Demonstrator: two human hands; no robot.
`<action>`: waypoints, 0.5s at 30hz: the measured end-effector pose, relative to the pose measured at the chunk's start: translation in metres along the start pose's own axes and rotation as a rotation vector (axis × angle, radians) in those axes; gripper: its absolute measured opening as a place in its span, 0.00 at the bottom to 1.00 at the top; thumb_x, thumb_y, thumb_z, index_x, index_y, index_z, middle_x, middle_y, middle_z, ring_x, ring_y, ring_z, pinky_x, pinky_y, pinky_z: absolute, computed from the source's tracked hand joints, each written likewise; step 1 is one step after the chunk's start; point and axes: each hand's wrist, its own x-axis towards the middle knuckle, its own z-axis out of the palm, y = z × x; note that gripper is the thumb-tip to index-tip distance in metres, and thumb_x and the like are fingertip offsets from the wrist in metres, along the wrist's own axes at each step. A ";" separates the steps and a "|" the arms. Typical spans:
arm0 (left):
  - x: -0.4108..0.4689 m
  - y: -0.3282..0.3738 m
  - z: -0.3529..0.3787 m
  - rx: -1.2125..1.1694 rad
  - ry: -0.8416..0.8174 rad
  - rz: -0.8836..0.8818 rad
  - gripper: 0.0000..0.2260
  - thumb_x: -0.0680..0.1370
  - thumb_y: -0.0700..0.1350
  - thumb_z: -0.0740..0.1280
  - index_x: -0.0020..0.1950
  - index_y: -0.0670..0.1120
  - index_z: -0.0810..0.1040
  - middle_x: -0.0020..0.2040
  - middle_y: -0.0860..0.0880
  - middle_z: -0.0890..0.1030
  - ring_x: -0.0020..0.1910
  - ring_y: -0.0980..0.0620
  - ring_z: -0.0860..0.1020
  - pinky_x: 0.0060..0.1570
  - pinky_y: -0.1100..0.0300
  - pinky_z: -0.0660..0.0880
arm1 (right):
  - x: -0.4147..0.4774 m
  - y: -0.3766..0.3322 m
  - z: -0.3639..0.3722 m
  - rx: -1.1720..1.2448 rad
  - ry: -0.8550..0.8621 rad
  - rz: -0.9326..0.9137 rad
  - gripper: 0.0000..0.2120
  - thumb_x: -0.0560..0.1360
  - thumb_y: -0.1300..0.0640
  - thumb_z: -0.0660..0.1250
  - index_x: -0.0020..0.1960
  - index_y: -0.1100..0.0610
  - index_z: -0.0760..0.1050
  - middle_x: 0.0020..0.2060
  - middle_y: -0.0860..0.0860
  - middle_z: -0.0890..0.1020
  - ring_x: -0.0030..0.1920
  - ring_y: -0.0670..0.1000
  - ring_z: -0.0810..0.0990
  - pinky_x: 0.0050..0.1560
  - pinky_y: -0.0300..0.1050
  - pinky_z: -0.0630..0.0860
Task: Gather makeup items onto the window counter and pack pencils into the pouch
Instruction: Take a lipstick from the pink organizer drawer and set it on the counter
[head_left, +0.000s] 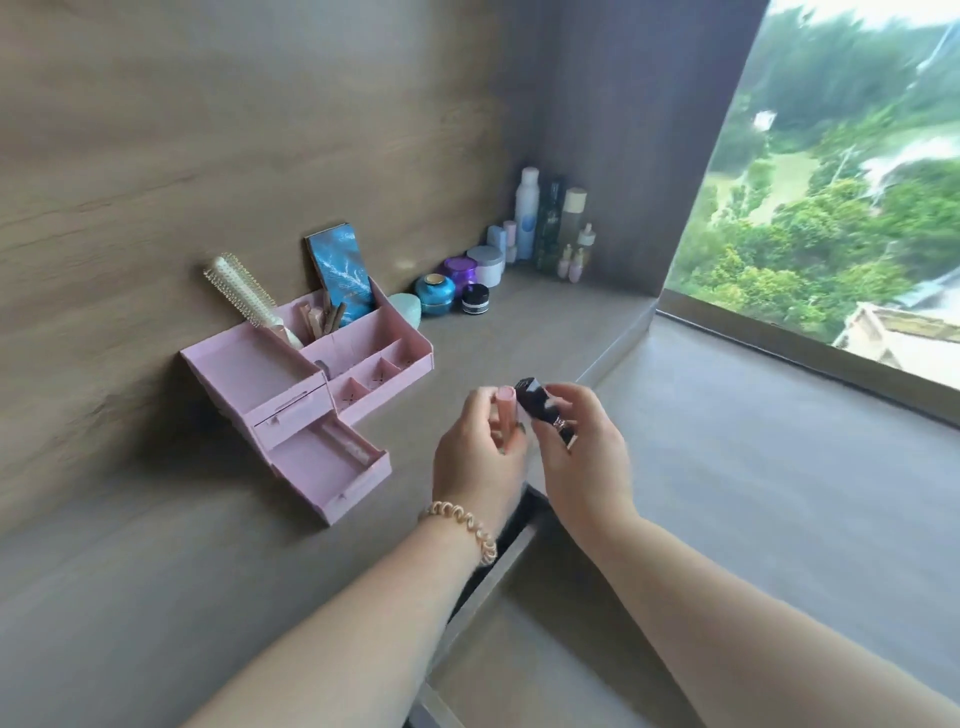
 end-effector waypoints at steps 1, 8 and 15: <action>-0.007 0.012 0.010 0.005 -0.042 0.024 0.07 0.76 0.50 0.66 0.54 0.54 0.72 0.41 0.55 0.80 0.41 0.52 0.80 0.40 0.60 0.77 | -0.001 0.006 -0.019 -0.034 0.016 0.001 0.14 0.75 0.59 0.66 0.58 0.46 0.74 0.46 0.44 0.81 0.47 0.52 0.78 0.52 0.51 0.76; -0.084 0.100 0.101 0.084 -0.331 0.307 0.17 0.78 0.50 0.63 0.65 0.56 0.65 0.50 0.52 0.81 0.45 0.51 0.80 0.47 0.53 0.79 | -0.041 0.061 -0.175 -0.221 0.213 0.018 0.10 0.75 0.58 0.66 0.55 0.49 0.74 0.44 0.40 0.79 0.47 0.51 0.77 0.60 0.53 0.69; -0.216 0.202 0.240 0.017 -0.498 0.419 0.18 0.77 0.45 0.64 0.65 0.53 0.64 0.48 0.52 0.80 0.43 0.52 0.80 0.47 0.54 0.77 | -0.127 0.159 -0.364 -0.359 0.272 0.160 0.07 0.76 0.53 0.64 0.54 0.47 0.71 0.45 0.41 0.81 0.48 0.47 0.79 0.52 0.43 0.58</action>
